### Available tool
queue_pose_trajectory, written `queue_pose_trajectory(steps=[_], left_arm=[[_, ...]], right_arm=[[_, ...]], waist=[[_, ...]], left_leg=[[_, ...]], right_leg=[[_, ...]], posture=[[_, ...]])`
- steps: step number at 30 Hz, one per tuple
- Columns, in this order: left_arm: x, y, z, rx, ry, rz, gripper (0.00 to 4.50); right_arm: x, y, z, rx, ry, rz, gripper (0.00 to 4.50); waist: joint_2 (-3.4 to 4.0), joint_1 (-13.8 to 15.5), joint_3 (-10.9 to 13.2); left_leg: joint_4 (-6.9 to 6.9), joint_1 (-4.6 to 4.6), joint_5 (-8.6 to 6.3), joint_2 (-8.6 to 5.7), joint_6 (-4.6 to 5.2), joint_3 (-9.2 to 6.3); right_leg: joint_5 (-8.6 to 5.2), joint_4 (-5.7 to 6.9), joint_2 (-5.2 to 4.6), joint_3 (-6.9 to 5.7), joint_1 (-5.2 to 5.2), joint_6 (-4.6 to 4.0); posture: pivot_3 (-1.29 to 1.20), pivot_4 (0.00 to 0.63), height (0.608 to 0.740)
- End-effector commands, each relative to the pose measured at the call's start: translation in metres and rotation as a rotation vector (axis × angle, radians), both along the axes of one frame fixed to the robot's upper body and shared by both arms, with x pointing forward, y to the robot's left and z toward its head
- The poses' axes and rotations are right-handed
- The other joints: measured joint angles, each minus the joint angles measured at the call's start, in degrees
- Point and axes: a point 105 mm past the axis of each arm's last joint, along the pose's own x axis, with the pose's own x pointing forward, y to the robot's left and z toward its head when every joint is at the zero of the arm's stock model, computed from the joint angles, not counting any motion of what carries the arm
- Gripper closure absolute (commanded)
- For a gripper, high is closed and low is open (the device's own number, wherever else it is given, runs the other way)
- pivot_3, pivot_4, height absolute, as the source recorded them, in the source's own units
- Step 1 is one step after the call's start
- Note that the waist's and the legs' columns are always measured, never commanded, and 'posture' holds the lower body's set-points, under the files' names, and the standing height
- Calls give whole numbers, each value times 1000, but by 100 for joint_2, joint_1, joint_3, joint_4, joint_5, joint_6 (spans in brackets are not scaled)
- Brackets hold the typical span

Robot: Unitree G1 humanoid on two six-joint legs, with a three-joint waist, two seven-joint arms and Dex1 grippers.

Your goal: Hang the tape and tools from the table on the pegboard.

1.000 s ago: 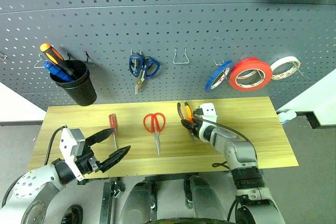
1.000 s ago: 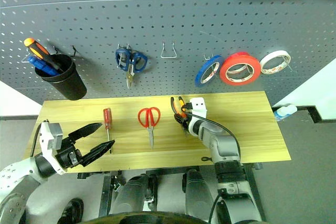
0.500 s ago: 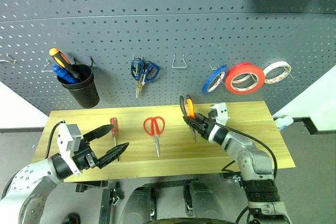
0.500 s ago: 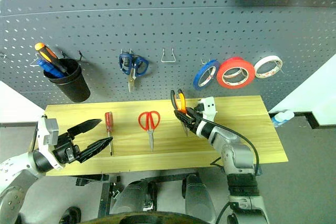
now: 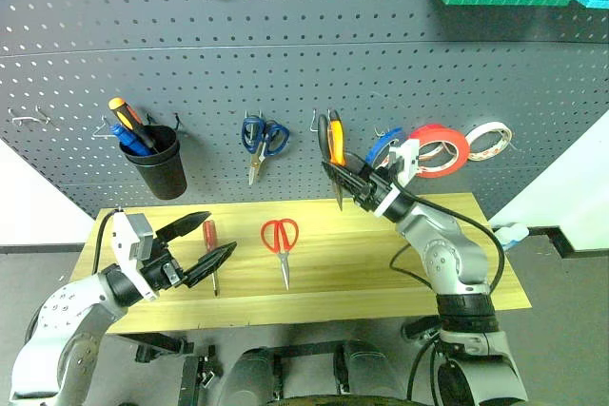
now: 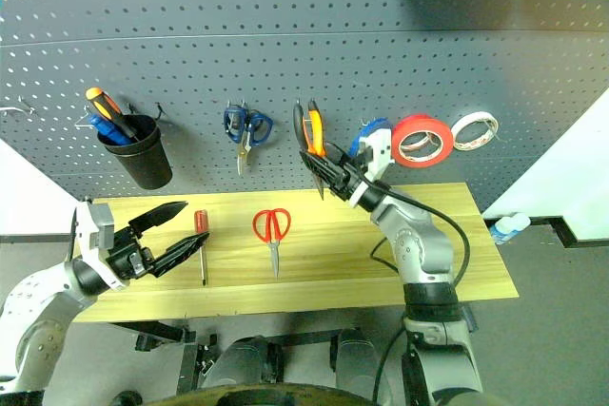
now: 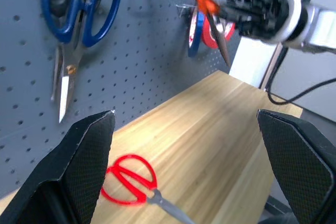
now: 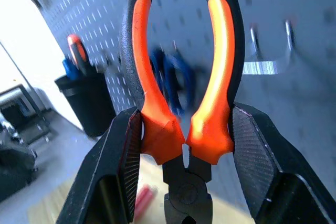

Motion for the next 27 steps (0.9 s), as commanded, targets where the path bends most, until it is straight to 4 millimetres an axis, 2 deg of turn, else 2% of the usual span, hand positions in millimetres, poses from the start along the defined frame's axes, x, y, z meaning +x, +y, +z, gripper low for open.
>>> queue_pose_trajectory(steps=[1,5,12,16,27], left_arm=[[5,0,5,12,-54,-1,0],[13,2,5,16,-78,4,0],[23,5,10,25,-101,-1,0],[23,4,10,31,-103,-7,0],[18,8,8,38,-92,9,0]], right_arm=[[4,5,34,51,-126,3,2387],[13,12,54,111,-176,-8,2387],[35,20,68,148,-234,-121,2387],[46,22,74,170,-253,-200,2387],[56,21,93,223,-298,-264,2387]], waist=[[4,-3,-3],[4,-14,-8],[6,-18,-33],[9,-29,-42],[12,-24,-50]], left_leg=[[0,0,0,0,0,0],[0,2,1,0,-1,3],[0,2,4,0,-6,2],[0,2,5,-1,-9,4],[0,2,8,-1,-14,2]], right_leg=[[0,1,0,0,-1,0],[1,4,0,2,-1,0],[2,8,-1,2,-1,-1],[2,10,-4,2,-3,-1],[3,15,-6,3,-7,-2]], posture=[[15,0,736],[10,0,736],[3,0,736],[12,0,736],[38,0,736]])
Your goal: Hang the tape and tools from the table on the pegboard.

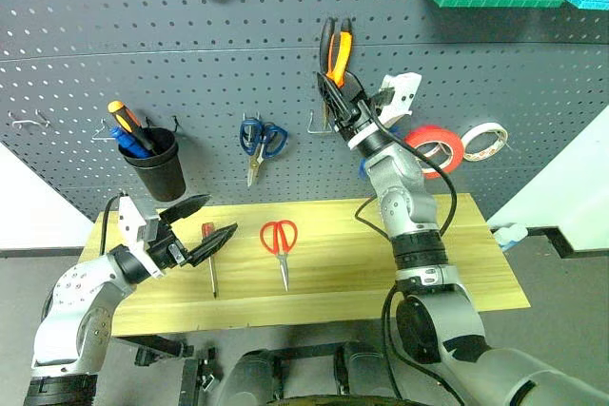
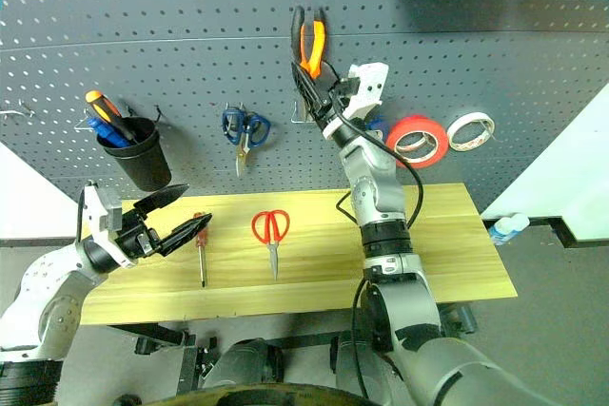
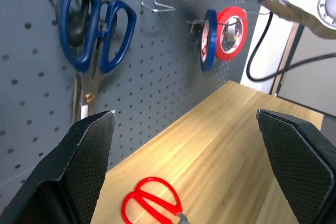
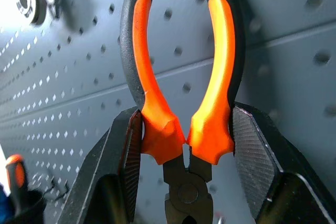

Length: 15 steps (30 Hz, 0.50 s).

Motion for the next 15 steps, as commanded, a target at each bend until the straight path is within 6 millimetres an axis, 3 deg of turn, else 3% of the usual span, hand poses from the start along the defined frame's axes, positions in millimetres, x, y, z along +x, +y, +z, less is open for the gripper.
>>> queue_pose_trajectory(steps=[1,10,15], left_arm=[[-2,5,9,24,-45,5,0],[-8,1,3,21,-24,3,0],[-13,0,3,18,-18,7,0]], right_arm=[[-3,7,24,47,-73,9,2387],[0,30,24,23,-82,33,2387],[3,28,21,0,-111,-29,2387]], waist=[[1,1,-1],[0,-7,-6],[-2,9,-11]], left_leg=[[0,0,0,0,0,0],[0,3,6,1,-10,-1],[0,4,7,1,-12,-2]], right_leg=[[0,0,0,0,0,0],[3,12,0,1,-3,-5],[4,13,0,1,-3,-7]], posture=[[41,0,736],[57,0,736],[76,0,736]])
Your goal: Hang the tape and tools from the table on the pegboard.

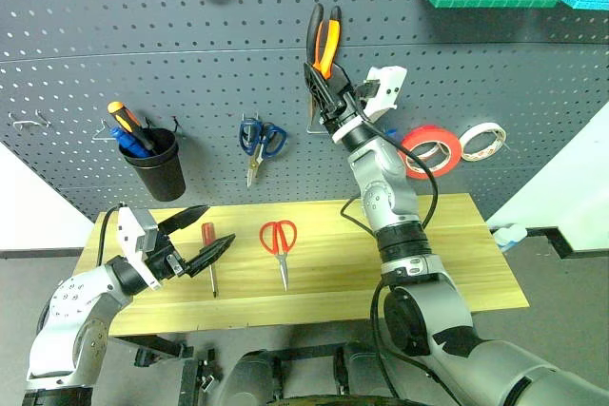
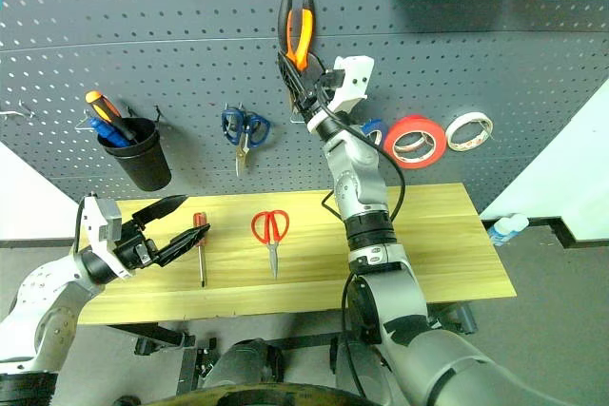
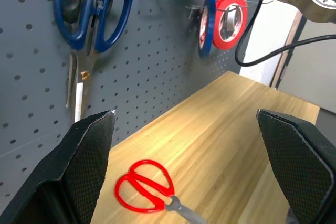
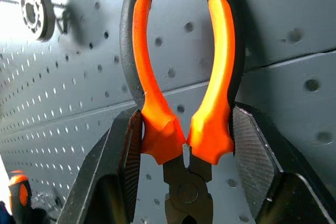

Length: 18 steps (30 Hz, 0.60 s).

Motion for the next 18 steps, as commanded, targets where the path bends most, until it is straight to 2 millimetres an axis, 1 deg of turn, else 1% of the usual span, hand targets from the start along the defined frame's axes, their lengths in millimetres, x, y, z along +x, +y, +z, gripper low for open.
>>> queue_pose_trajectory(steps=[1,5,10,18], left_arm=[[-4,-2,11,11,-48,-4,0],[-9,-1,10,14,-36,1,0],[-14,-1,10,16,-26,3,0],[-20,-3,14,17,-9,-5,0]], right_arm=[[-1,1,22,-20,-113,-59,2387],[1,-2,19,-46,-143,-130,2387],[1,1,25,-52,-181,-169,2387],[7,2,15,-80,-170,-210,2387]], waist=[[1,2,-3],[2,12,-9],[2,11,-11],[2,16,-18]], left_leg=[[0,0,0,0,0,0],[0,0,1,0,-2,0],[0,0,3,0,-6,-1],[-1,2,6,0,-9,-3]], right_leg=[[0,0,0,0,0,0],[0,0,0,0,0,0],[0,3,0,0,-1,-1],[0,5,1,0,-1,-2]], posture=[[81,0,736],[90,0,736],[94,0,736],[113,0,736]])
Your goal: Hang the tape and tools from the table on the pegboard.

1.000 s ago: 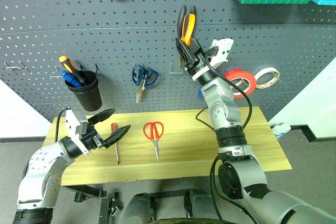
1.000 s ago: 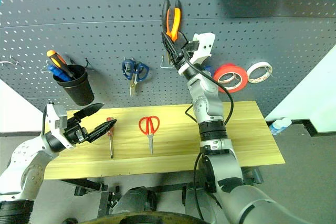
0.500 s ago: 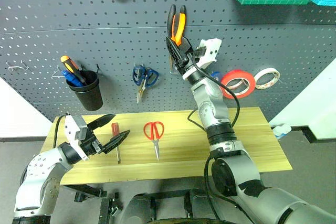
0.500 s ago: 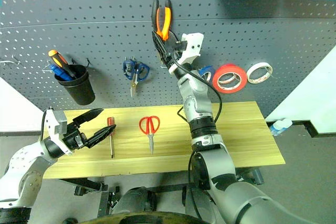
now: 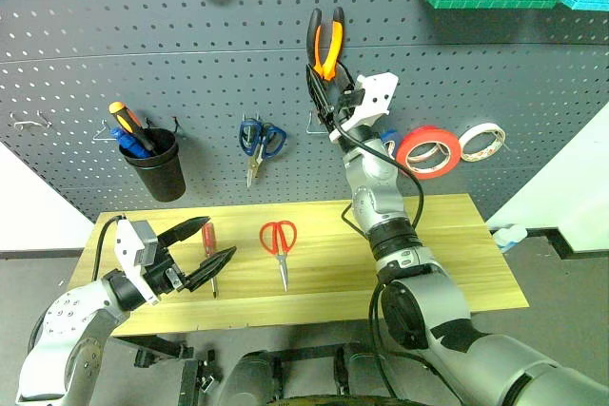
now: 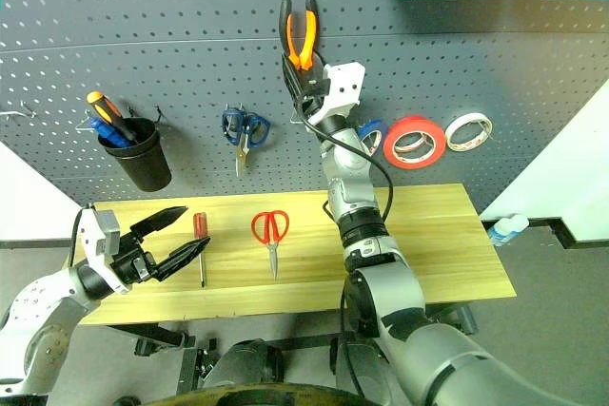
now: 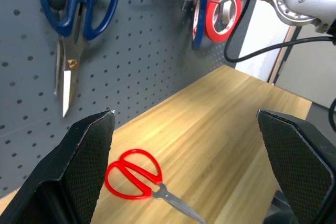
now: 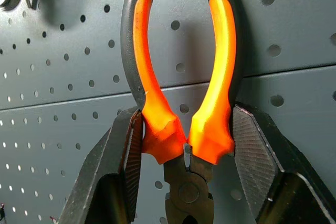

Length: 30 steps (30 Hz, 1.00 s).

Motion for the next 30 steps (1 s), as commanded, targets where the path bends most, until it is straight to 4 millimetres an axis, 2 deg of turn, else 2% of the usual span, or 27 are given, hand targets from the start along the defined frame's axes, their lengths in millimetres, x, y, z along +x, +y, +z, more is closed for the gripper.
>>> queue_pose_trajectory(steps=[1,17,24,30], left_arm=[[-3,0,15,10,-44,-7,0],[-26,-6,24,21,12,-18,0],[-33,-8,27,16,40,-18,0],[-37,-9,29,13,58,-20,0]], right_arm=[[-2,5,20,-4,-78,-11,2387],[3,2,-1,-57,-58,-85,2387],[7,-6,-17,-101,-22,-130,2387],[10,-11,-21,-144,-17,-167,2387]], waist=[[-1,4,-4],[12,27,17],[30,34,88],[22,37,205]], left_leg=[[0,0,1,0,-1,0],[0,9,4,1,-3,-9],[0,13,7,1,3,-12],[0,13,18,1,9,-13]], right_leg=[[0,0,0,0,0,-1],[-10,4,0,6,6,-26],[-12,-2,0,5,15,-34],[-12,-4,0,5,16,-44]], posture=[[116,0,736],[159,85,736],[175,111,736],[176,126,736]])
